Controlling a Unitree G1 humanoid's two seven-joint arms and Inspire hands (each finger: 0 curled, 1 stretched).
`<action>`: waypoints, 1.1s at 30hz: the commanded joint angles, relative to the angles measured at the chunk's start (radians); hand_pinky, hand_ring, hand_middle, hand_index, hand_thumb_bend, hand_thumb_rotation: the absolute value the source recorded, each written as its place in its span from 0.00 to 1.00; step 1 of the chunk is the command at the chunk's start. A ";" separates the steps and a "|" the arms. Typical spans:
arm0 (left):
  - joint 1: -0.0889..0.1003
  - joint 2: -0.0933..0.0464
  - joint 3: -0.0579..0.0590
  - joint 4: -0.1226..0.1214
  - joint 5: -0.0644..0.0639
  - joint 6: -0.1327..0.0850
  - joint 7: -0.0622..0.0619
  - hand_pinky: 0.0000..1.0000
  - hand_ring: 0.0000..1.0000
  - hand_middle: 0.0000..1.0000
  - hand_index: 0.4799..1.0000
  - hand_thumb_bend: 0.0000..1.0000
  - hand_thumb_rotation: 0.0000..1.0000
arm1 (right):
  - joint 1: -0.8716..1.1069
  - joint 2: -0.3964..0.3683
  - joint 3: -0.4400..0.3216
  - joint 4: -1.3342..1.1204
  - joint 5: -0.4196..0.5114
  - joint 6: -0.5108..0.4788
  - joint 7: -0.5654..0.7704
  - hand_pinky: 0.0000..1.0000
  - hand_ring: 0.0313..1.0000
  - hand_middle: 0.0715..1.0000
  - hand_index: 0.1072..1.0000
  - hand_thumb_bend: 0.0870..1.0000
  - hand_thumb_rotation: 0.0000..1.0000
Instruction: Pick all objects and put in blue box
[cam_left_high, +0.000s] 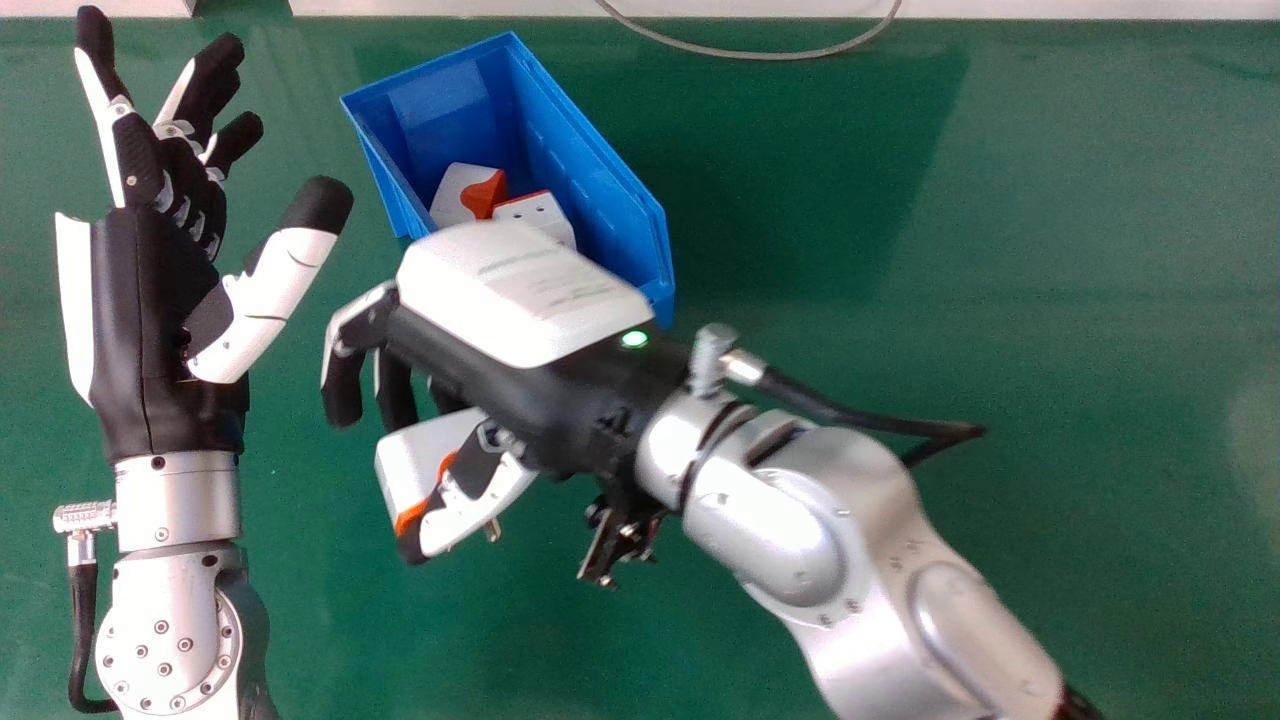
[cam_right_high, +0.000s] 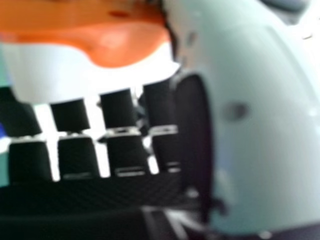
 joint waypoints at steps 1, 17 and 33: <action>-0.003 0.006 0.006 -0.022 -0.003 -0.009 0.000 0.87 0.92 0.89 0.78 0.85 0.51 | 0.002 -0.005 -0.043 -0.083 0.026 -0.002 0.006 0.26 0.35 0.45 0.49 0.46 0.00; -0.020 0.006 0.005 -0.006 0.038 -0.013 0.040 0.87 0.92 0.90 0.79 0.84 0.51 | -0.142 0.014 -0.270 0.161 0.064 -0.066 -0.370 0.23 0.35 0.43 0.47 0.46 0.00; -0.039 0.029 0.007 0.027 0.114 -0.044 0.102 0.85 0.89 0.89 0.77 0.84 0.58 | -0.425 0.106 -0.200 0.988 0.079 -0.397 -0.866 0.32 0.40 0.46 0.47 0.45 0.00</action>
